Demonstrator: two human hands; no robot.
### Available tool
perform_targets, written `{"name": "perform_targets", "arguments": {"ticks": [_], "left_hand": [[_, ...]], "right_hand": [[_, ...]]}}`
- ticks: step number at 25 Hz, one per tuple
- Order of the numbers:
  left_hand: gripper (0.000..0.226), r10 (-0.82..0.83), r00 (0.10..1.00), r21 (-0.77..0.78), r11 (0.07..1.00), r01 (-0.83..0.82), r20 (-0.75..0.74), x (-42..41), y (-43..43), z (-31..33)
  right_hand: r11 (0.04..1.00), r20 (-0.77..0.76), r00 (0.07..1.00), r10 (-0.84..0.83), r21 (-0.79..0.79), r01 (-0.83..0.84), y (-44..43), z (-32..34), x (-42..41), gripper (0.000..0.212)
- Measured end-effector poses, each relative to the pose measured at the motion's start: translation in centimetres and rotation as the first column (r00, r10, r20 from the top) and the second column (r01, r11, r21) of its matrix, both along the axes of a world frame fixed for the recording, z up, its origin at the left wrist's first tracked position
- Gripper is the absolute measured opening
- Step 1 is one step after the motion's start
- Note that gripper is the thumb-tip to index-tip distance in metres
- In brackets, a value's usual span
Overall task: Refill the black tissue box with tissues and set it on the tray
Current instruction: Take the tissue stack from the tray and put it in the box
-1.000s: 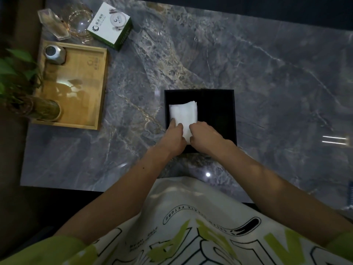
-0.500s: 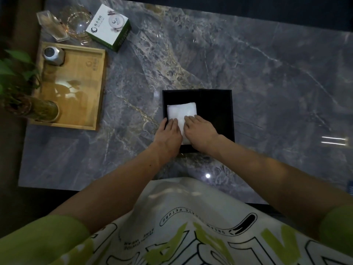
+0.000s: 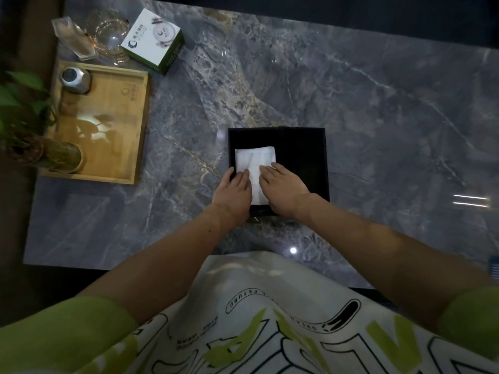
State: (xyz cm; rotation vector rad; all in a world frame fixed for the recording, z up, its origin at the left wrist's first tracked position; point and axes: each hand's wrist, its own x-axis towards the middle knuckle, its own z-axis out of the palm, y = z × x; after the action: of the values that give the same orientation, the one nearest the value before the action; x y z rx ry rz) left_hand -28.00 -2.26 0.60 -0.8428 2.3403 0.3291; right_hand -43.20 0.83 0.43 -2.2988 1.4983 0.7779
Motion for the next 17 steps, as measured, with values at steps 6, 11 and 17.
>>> {"name": "perform_targets", "arguments": {"ticks": [6,11,17], "left_hand": [[0.07,0.116,0.957,0.062,0.993,-0.104,-0.265,1.2,0.4,0.2],[0.07,0.433,0.745,0.223,0.901,-0.371,-0.508,2.5,1.8,0.3],[0.071,0.877,0.191,0.678,0.465,-0.569,-0.442,2.4,3.0,-0.8]], "right_hand": [[0.975,0.313,0.934,-0.17,-0.082,0.205,1.6,0.8,-1.2,0.066],[0.797,0.542,0.714,-0.444,-0.125,0.591,3.6,1.3,-4.0,0.063],[0.223,0.594,0.064,-0.802,0.198,0.955,5.4,1.4,-6.8,0.051]]}}
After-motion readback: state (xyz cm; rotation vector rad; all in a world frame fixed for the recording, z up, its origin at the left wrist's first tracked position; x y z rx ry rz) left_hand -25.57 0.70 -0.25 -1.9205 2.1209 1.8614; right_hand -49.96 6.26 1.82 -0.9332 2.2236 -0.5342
